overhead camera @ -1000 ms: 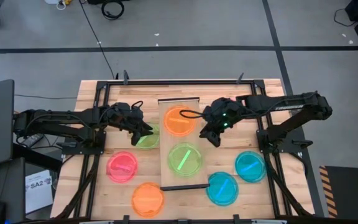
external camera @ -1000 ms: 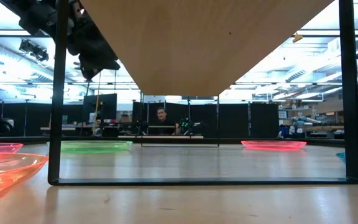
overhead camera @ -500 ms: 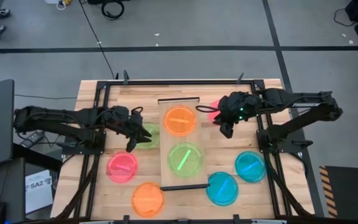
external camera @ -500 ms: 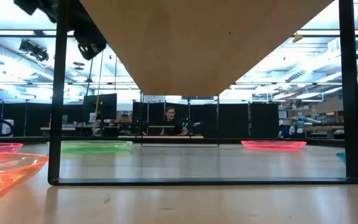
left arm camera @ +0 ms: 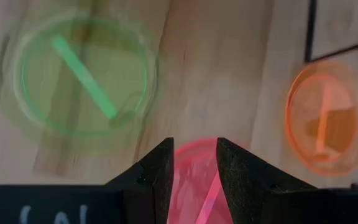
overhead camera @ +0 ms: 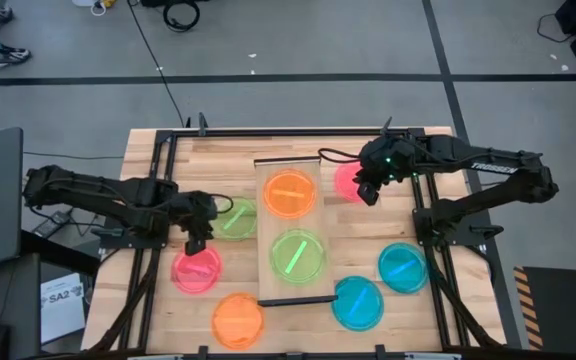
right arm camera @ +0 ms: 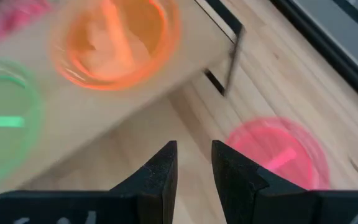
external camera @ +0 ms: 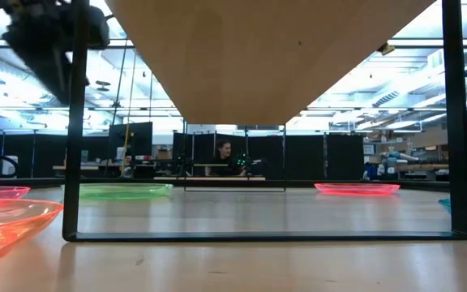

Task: Place and stack plates onto a shelf
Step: Stack the bottom pink plate on top of the orange plate on the shelf

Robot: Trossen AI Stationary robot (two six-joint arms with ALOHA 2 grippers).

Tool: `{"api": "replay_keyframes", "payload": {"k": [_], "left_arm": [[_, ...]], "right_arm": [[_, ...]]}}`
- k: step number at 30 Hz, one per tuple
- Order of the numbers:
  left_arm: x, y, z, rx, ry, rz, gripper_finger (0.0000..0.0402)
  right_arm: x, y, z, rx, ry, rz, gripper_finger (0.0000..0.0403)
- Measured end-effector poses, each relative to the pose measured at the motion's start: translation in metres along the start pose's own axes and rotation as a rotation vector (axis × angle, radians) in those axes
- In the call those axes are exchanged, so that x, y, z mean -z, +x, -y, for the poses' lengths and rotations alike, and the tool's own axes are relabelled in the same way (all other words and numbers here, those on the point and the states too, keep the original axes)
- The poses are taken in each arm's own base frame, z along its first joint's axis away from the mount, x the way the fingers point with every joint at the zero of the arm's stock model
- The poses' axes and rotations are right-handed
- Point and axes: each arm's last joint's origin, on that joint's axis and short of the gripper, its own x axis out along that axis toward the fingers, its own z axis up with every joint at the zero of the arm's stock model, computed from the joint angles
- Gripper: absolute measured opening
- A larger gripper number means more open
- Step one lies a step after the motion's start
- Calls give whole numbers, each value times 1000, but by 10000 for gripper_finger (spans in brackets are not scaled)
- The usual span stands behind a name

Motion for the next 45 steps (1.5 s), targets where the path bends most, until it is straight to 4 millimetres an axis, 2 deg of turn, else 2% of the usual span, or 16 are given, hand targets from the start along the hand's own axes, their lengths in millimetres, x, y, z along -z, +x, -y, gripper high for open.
{"api": "replay_keyframes", "payload": {"k": [5,11,20,30,39,45], "left_arm": [[12,9,-1,-15,-1,-71,128],[29,25,-8,-45,-2,-145,128],[52,43,-20,-92,-10,-235,128],[69,62,-29,-109,-139,-234,128],[74,69,-31,-84,-177,-217,128],[83,77,-35,-72,-250,-231,128]], "right_arm": [[16,21,14,37,39,-82,105],[27,48,23,-39,100,-101,105],[41,70,33,-75,136,-114,105],[47,75,35,-68,142,-134,105],[47,75,34,-86,142,-137,105],[47,75,34,-86,141,-137,105]]}}
